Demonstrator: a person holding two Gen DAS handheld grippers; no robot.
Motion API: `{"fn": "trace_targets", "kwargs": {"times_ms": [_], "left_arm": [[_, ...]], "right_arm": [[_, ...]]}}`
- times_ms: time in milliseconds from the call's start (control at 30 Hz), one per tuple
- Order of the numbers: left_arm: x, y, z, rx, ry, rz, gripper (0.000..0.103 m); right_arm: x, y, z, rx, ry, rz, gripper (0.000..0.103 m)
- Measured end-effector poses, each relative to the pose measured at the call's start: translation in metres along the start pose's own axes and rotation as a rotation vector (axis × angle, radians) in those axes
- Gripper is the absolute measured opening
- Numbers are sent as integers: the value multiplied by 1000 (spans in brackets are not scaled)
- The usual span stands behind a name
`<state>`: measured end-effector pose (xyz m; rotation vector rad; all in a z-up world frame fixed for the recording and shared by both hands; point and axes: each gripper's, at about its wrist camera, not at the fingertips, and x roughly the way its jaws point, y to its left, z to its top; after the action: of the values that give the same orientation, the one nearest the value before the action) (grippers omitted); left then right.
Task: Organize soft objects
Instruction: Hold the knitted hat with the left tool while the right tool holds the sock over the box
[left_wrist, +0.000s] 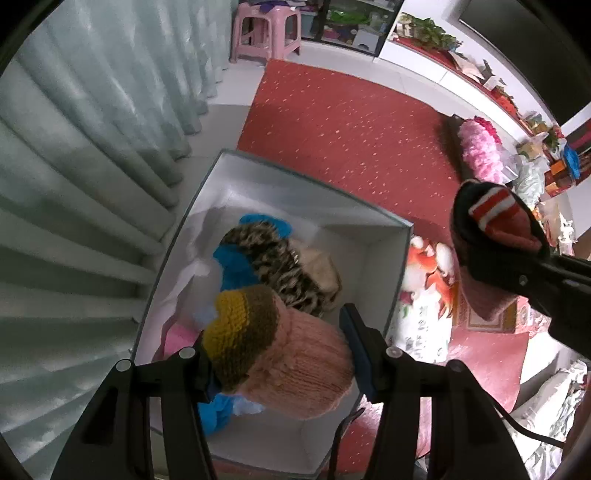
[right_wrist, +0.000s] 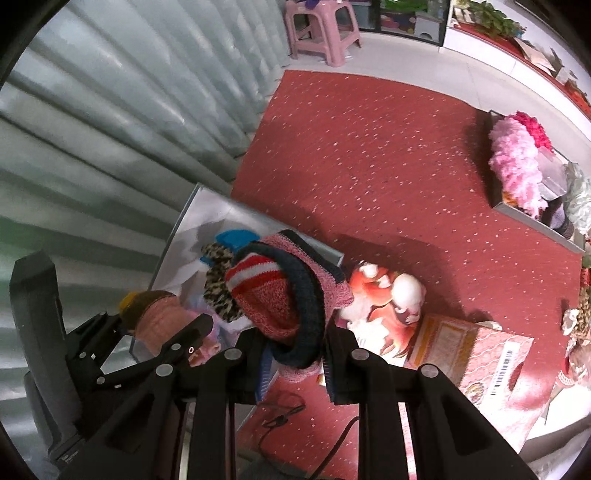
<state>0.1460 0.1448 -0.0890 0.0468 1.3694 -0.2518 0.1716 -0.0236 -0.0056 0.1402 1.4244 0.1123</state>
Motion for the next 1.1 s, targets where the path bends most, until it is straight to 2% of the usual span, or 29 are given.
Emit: {"fn": "trace_targets", "kwargs": {"times_ms": [533,1100], "left_arm": [[23,44,-51,-78,95,46,59],[31,47,-54,-94,109,51,59]], "right_arm": [[45,33,-23,-51,107,46,24],[60,43,-21,-66,135,29,24]]}}
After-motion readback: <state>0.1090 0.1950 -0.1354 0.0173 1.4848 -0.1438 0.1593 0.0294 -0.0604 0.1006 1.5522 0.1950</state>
